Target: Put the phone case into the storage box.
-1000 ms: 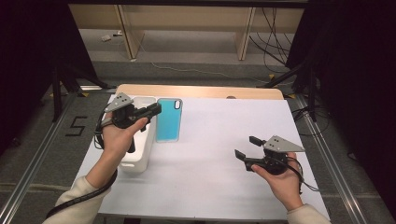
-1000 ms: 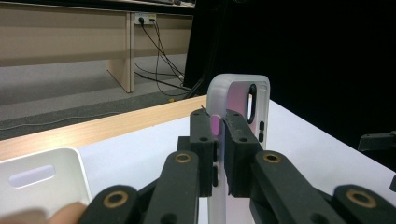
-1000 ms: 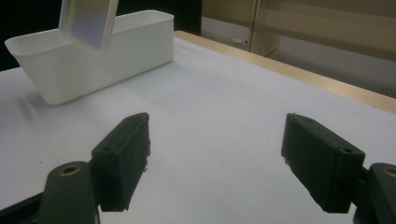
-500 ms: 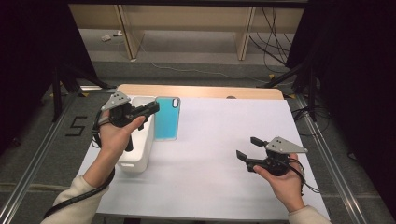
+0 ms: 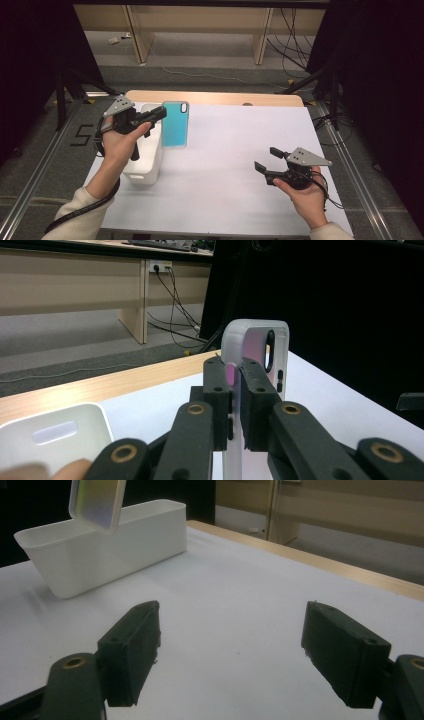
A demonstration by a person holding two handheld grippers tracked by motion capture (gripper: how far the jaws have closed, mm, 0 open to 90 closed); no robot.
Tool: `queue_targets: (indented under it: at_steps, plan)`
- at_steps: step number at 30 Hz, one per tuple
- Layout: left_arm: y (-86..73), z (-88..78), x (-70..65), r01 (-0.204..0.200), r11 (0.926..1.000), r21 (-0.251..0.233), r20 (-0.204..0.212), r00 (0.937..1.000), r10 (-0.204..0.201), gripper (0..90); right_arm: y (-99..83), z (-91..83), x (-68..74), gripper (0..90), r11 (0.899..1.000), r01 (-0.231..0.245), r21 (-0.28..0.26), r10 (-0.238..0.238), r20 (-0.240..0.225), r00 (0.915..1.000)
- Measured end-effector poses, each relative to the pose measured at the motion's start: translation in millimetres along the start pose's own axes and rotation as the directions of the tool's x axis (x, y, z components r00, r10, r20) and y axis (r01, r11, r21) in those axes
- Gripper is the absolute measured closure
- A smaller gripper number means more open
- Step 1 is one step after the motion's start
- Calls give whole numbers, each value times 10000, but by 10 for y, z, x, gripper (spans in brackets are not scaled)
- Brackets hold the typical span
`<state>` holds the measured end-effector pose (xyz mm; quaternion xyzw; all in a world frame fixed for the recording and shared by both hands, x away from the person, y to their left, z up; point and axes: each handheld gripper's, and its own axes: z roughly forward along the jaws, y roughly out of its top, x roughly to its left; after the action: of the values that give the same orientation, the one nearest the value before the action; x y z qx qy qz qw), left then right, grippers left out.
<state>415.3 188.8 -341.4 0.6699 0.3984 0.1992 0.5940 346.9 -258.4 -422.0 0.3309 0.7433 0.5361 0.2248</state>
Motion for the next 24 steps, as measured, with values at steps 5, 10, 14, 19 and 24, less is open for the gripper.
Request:
queue_targets:
  at_steps: [5, 10, 14, 19, 24]
  plan:
    - [18, -13, 33, -57, 10000, -76, -3, 10000, 57, 828, -2, -24, 14, 242, 9992, -239, 333, 242, -82, 9997]
    - [40, -28, 76, -78, 9998, -187, 27, 10000, 79, 828, -2, -41, 20, 236, 9982, -231, 562, 237, -96, 9997]
    - [54, -38, 106, -96, 9996, -279, 32, 9999, 97, 828, -18, -6, 29, 234, 9995, -273, 158, 276, -200, 9994]
    - [70, -47, 148, -108, 9994, -323, -5, 9999, 108, 828, -28, -14, 29, 233, 9995, -232, 202, 236, -203, 9995]
    - [87, -55, 195, -122, 9993, -340, -56, 9999, 120, 828, -35, -18, 36, 233, 9993, -300, 237, 306, -252, 9992]
